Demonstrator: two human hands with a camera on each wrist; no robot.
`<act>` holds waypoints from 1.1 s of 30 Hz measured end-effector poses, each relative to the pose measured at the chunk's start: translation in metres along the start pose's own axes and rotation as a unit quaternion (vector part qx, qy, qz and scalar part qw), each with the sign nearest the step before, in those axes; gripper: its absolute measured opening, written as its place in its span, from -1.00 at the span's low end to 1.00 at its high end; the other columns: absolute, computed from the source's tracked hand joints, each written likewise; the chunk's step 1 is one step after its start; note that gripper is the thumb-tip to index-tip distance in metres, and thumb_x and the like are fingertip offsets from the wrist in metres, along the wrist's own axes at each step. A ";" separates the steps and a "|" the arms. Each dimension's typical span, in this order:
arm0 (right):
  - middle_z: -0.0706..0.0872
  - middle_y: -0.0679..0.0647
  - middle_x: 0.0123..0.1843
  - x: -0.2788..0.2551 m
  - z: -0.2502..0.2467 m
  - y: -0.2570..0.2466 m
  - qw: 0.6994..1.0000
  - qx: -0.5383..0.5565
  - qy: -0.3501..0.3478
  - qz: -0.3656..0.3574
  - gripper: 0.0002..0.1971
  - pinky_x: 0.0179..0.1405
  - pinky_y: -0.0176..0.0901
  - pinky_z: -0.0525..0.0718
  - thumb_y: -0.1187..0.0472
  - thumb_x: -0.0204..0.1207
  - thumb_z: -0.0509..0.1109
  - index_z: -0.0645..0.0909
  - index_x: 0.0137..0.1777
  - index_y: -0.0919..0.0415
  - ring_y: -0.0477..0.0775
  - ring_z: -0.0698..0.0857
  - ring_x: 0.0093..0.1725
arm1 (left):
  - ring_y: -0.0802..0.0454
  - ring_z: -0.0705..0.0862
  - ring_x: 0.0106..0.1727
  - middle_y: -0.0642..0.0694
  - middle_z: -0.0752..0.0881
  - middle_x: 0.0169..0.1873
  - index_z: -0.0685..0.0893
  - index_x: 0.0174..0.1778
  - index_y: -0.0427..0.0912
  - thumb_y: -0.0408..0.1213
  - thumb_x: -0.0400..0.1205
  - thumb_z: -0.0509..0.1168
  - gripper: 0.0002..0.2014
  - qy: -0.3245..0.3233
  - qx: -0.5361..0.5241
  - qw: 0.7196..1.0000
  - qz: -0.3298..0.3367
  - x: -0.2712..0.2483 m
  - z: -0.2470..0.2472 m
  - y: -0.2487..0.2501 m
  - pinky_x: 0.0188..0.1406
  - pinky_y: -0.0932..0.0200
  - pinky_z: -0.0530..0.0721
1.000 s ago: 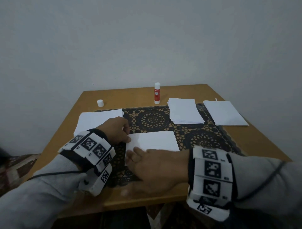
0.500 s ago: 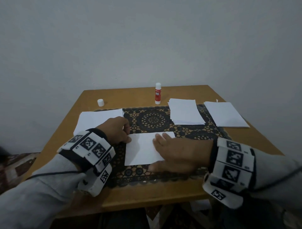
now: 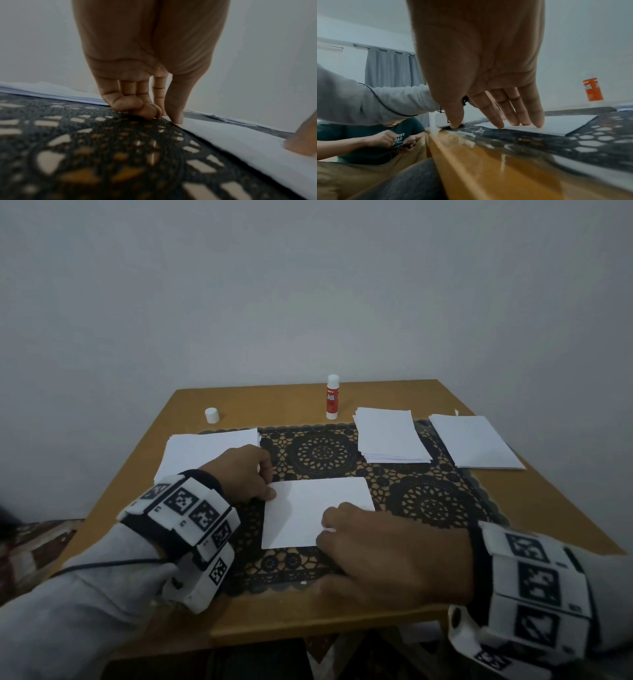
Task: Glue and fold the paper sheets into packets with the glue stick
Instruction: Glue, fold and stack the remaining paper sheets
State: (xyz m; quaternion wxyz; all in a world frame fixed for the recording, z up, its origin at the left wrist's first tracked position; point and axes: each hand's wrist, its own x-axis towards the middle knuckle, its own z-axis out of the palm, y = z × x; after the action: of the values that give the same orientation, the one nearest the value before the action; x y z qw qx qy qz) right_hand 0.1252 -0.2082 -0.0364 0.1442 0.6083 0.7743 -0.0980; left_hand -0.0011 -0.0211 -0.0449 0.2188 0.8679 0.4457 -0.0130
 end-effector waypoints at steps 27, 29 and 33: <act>0.49 0.12 0.30 0.032 -0.018 0.047 0.990 -0.002 0.001 0.139 -0.43 0.20 0.03 0.57 -0.28 0.54 0.33 0.52 0.33 0.15 0.11 0.49 0.24 | 0.09 0.55 -0.17 0.05 0.60 -0.22 0.59 -0.20 -0.03 -0.21 0.48 0.50 -0.82 -0.001 0.003 1.000 0.007 0.002 -0.001 -0.003 -0.34 0.26 0.44; 0.46 0.14 0.36 0.034 -0.014 0.048 0.990 -0.003 -0.024 0.136 -0.41 0.28 0.07 0.55 -0.28 0.55 0.31 0.48 0.39 0.15 0.14 0.45 0.31 | 0.09 0.55 -0.16 0.05 0.59 -0.22 0.60 -0.18 -0.04 -0.21 0.49 0.50 -0.82 0.001 0.006 1.000 0.010 0.003 0.000 -0.003 -0.33 0.25 0.45; 0.43 0.13 0.43 0.039 -0.009 0.046 0.994 0.012 -0.017 0.109 -0.31 0.37 0.11 0.51 -0.32 0.54 0.28 0.38 0.52 0.12 0.15 0.42 0.39 | 0.11 0.54 -0.19 0.08 0.57 -0.24 0.60 -0.15 -0.04 -0.20 0.50 0.48 -0.83 -0.003 0.012 1.000 0.025 0.001 -0.002 -0.002 -0.33 0.25 0.45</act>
State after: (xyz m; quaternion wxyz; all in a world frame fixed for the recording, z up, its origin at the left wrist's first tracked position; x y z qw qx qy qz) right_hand 0.1607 -0.1588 -0.0401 0.1595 0.6890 0.6998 -0.1012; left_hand -0.0025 -0.0180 -0.0444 0.2094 0.8816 0.4227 -0.0155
